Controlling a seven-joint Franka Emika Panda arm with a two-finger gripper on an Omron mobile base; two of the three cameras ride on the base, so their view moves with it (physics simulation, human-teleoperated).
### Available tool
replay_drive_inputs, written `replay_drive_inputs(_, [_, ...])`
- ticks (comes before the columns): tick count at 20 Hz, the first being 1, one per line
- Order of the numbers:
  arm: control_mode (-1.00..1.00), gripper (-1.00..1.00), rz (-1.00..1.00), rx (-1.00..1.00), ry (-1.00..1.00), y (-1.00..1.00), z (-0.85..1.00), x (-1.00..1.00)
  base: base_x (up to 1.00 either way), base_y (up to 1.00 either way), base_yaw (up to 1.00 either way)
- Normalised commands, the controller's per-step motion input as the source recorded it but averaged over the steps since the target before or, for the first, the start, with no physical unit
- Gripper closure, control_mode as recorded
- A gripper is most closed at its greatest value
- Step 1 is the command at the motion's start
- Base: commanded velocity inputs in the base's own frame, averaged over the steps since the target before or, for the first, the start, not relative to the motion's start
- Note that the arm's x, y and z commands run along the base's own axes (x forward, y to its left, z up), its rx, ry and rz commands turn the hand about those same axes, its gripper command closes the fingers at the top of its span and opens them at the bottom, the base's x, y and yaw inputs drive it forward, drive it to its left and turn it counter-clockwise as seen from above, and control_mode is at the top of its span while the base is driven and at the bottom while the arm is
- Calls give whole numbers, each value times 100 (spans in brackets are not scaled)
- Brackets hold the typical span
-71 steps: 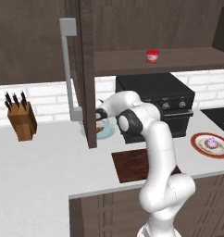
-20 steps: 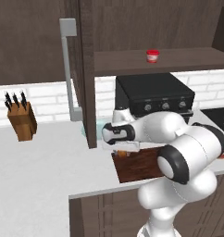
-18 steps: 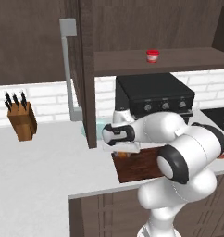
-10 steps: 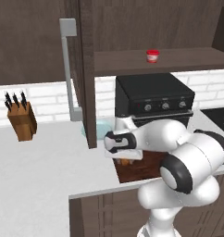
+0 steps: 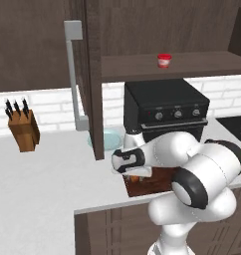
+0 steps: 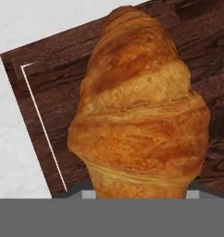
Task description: From the different types of pastries on the counter, select a croissant and place it on the cutting board. Then retrieve a jar of jam from the cabinet and place it alongside the croissant on the cutting board.
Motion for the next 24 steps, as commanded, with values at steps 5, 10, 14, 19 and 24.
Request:
replay_drive_inputs(5, [-100,100,0,0,0,-1,-85,0,0,0,0])
replay_drive_inputs(10, [-100,-100,0,0,0,0,-84,-21,0,0,0])
replay_drive_inputs(14, [-100,-100,0,0,0,-7,-90,-51,0,0,0])
replay_drive_inputs(19, [-100,-100,0,0,0,-14,-45,-53,0,0,0])
replay_drive_inputs(24, [-100,-100,0,0,0,-26,-13,-49,0,0,0])
